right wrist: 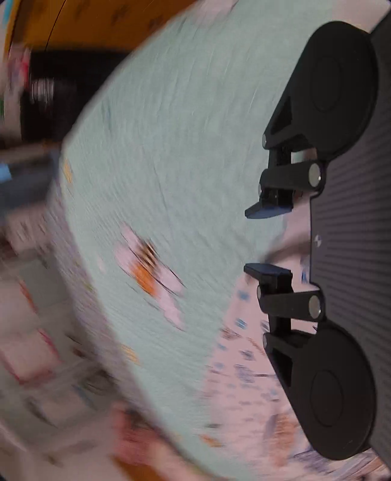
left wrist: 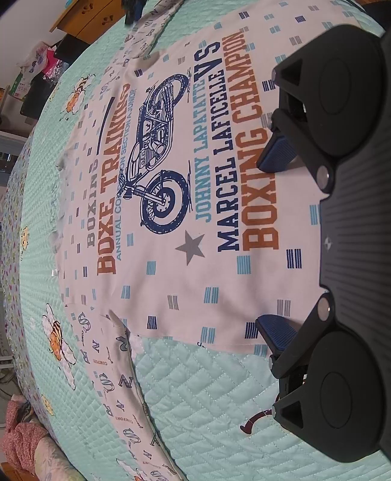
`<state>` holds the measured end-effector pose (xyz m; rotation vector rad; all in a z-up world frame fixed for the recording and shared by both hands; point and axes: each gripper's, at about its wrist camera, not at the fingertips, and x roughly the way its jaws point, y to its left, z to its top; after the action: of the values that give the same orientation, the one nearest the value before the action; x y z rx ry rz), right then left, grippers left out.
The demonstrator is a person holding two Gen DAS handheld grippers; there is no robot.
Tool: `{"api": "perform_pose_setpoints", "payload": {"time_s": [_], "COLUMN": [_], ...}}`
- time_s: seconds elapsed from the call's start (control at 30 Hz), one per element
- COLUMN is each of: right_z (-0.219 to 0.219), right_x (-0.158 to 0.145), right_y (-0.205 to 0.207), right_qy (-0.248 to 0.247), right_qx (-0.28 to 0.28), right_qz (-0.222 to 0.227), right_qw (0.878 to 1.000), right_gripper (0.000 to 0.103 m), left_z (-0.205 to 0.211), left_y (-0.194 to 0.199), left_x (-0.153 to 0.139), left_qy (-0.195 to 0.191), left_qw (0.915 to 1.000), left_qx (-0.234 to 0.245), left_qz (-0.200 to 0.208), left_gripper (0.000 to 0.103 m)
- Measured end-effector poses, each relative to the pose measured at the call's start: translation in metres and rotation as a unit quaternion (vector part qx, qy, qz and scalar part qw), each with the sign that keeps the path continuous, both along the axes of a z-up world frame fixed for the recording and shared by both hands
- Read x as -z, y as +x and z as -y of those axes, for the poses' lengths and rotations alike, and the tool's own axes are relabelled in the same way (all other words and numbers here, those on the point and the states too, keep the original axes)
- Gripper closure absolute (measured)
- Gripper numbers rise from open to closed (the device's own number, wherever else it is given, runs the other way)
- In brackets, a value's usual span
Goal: Fold clothes
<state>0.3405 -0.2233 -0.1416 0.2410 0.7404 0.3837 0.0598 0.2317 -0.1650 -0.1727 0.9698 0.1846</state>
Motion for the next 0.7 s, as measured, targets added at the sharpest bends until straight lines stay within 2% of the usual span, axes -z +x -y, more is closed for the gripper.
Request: {"api": "perform_pose_setpoints", "payload": {"time_s": [0.13,0.23,0.33,0.47,0.5,0.53,0.57,0.6,0.7], "right_z": [0.068,0.098,0.113,0.113,0.11,0.105,0.101,0.098,0.096], "right_x": [-0.009,-0.002,0.009,0.02,0.022,0.023,0.024,0.025,0.022], "right_y": [-0.048,-0.068,-0.076,-0.074,-0.071,-0.069,-0.069,-0.068,-0.068], "right_qy": [0.036,0.023,0.007,0.035,0.035,0.026,0.016,0.005,-0.017], "right_qx": [0.13,0.174,0.204,0.191,0.181,0.169,0.166,0.164,0.177], "right_qz": [0.02,0.009,-0.012,-0.006,-0.006,-0.006,-0.007,-0.009,0.006], "right_qw": [0.991,0.984,0.979,0.981,0.983,0.985,0.986,0.986,0.984], "right_gripper": [0.055,0.055,0.056,0.056,0.062,0.082,0.091,0.096,0.097], "left_z": [0.0,0.001,0.001,0.001,0.001,0.001,0.001,0.002,0.002], "left_y": [0.0,0.0,0.0,0.001,0.001,0.001,0.001,0.001,0.002], "left_x": [0.0,0.0,0.0,0.0,0.0,0.0,0.0,0.0,0.0], "left_qy": [0.001,0.001,0.002,0.003,0.004,0.005,0.005,0.006,0.006], "left_qw": [1.0,1.0,1.0,1.0,1.0,1.0,1.0,0.9999,0.9999], "left_qx": [-0.001,-0.002,-0.003,-0.005,-0.005,-0.006,-0.006,-0.007,-0.008], "left_qz": [0.0,-0.001,-0.002,-0.005,-0.005,-0.005,-0.006,-0.006,-0.008], "left_gripper": [0.0,0.0,0.0,0.0,0.0,0.0,0.0,0.0,0.0]}}
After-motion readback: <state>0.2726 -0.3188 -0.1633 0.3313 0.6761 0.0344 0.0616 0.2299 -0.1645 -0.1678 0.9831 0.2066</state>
